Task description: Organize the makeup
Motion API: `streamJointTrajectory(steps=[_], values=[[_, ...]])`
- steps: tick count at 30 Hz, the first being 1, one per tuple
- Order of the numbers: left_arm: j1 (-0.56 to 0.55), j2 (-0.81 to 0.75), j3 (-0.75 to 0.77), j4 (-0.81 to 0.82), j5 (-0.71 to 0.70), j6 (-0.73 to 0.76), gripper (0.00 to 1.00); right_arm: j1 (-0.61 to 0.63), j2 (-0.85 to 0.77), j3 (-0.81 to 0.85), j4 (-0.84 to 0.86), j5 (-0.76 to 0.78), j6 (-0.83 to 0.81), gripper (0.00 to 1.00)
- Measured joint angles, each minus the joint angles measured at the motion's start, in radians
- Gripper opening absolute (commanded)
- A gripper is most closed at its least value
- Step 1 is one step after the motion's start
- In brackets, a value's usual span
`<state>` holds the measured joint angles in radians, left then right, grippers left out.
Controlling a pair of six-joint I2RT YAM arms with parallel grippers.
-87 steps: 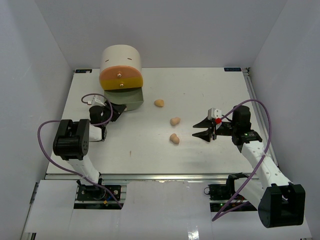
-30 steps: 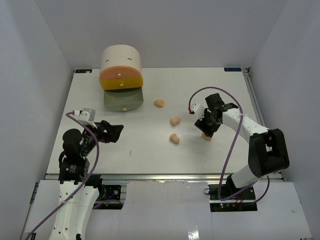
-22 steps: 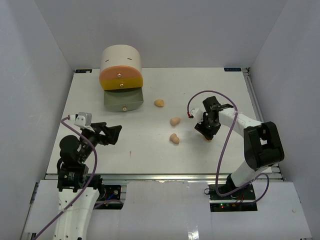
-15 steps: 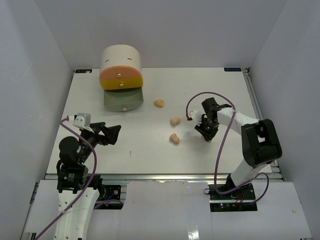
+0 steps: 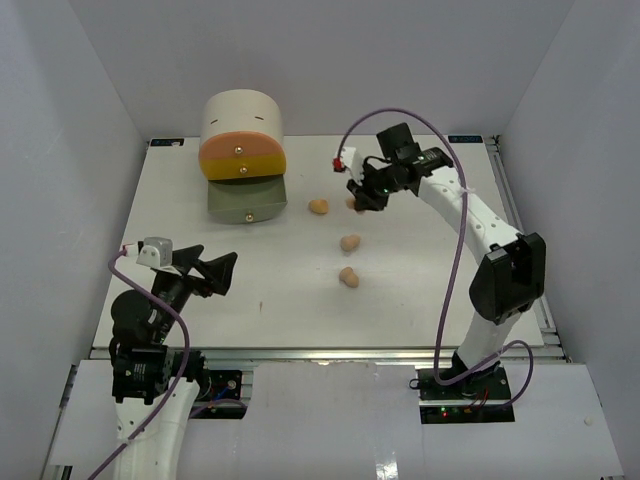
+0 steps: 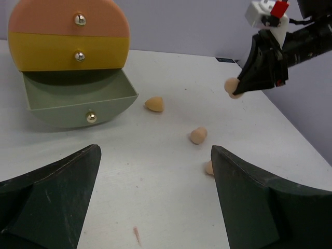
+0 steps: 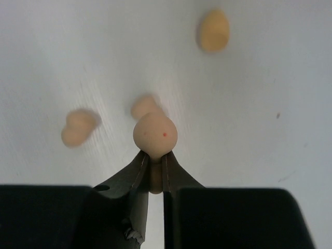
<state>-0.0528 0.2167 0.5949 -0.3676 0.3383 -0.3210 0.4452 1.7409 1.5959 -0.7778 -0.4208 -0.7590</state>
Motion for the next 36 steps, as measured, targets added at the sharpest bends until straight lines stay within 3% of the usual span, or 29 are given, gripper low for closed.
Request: streamJointTrajectory(steps=[8,10,16,23,27,36], values=[[-0.001,-0.065,-0.005,0.001,-0.045,-0.002,0.98,0.221,0.36,0.586,0.043,0.03,0.033,0.08],[-0.001,-0.069,-0.01,0.0,-0.054,-0.003,0.98,0.252,0.423,0.628,0.12,0.066,0.045,0.08],[-0.002,-0.069,-0.013,0.0,-0.072,-0.004,0.98,0.331,0.498,0.599,0.326,0.165,0.105,0.08],[-0.002,-0.069,-0.013,0.0,-0.074,-0.006,0.98,0.345,0.588,0.607,0.52,0.237,0.191,0.33],[-0.002,-0.069,-0.013,0.0,-0.072,-0.006,0.98,0.341,0.62,0.593,0.566,0.268,0.211,0.53],[-0.002,-0.057,-0.014,0.003,-0.034,-0.005,0.98,0.34,0.599,0.507,0.602,0.291,0.228,0.74]])
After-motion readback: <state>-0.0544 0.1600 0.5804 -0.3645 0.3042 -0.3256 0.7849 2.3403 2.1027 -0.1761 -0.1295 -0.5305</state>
